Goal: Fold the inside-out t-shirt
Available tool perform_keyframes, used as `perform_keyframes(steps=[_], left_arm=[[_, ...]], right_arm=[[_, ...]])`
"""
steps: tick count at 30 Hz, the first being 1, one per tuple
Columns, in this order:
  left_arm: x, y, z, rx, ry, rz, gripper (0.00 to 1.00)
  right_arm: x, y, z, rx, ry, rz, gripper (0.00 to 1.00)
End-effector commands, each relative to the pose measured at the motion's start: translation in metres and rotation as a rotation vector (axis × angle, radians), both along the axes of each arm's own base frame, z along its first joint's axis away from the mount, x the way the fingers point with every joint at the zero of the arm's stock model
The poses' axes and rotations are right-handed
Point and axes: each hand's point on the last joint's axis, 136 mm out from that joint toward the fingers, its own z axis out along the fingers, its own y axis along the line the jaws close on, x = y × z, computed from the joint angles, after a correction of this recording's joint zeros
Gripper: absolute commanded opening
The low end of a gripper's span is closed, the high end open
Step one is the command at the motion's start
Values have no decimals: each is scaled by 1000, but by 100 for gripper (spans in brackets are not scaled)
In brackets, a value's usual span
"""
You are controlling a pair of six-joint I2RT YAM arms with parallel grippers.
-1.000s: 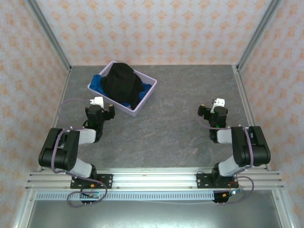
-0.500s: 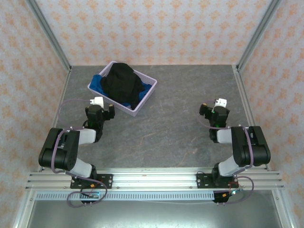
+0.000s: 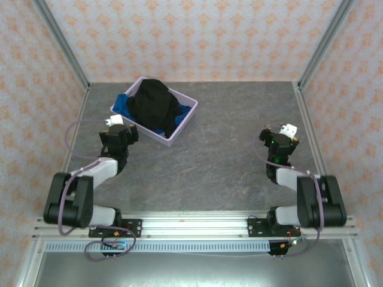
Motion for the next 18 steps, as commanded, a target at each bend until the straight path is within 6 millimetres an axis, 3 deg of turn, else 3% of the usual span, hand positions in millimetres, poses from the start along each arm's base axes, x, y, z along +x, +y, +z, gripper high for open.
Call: perform_keyframes(steps=[1,3,6,9,14,18], left_arm=[[-27,28,33,-69,-39,212,100],[-15,2,49,-186,-78,71,100],[12,-53,66,-316,-74,-167,100],[37,-93,65,-181,97,-279,98],[74,-113,32,-118,370,-324,98],[98,-124,1,-121,536,-347,100]], right_arm=[[-24,-17,32,69,-87,-127,100],[-22,-2,44,134,-68,-56,97],[-5,52,52,147,19,143,92],[4,114,48,13,170,297,92],[19,200,38,29,304,518,94],[25,245,23,22,399,587,95]])
